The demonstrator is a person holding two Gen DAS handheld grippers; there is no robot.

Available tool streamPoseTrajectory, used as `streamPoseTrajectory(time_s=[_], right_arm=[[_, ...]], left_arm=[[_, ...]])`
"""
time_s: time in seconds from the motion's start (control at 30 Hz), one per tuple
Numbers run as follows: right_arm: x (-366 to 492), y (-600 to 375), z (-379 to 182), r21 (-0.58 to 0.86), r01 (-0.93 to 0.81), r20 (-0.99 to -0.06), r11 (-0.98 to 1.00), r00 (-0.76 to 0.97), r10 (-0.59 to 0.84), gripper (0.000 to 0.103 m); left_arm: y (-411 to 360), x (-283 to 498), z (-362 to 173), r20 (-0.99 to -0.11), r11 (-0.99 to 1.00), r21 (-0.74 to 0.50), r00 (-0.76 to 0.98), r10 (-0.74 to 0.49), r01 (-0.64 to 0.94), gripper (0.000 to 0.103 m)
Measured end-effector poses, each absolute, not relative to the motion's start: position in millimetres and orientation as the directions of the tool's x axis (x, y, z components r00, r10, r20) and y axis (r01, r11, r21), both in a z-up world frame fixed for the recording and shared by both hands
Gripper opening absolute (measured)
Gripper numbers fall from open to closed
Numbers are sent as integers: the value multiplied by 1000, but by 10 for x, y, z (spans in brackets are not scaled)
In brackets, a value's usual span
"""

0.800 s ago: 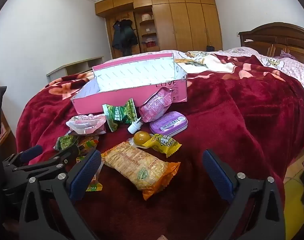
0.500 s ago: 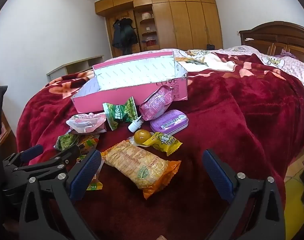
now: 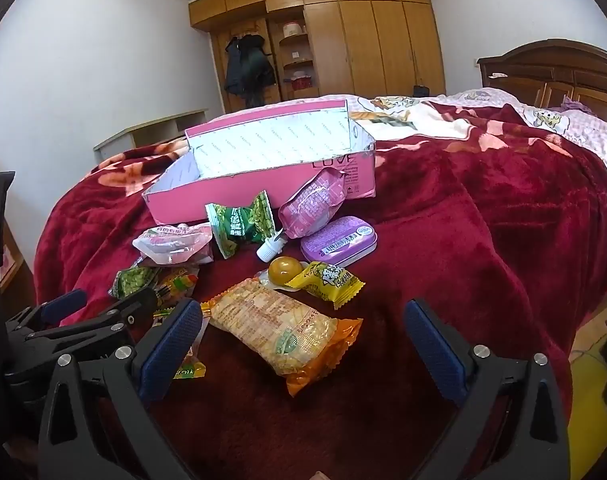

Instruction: Organize snacks

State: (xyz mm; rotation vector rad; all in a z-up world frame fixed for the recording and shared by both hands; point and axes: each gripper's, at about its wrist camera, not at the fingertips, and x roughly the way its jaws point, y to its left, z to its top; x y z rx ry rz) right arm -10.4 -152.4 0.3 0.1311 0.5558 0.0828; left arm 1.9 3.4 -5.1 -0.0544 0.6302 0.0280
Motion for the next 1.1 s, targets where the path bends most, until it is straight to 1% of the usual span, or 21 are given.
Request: streamPoseTrajectory(time_s=[1.1], right_arm=[[-101,-1520,-13,162,-39,-537,986,835,121,103]], left_arm=[[45,34,-38,-594,998,-45,805,8,-42,103]])
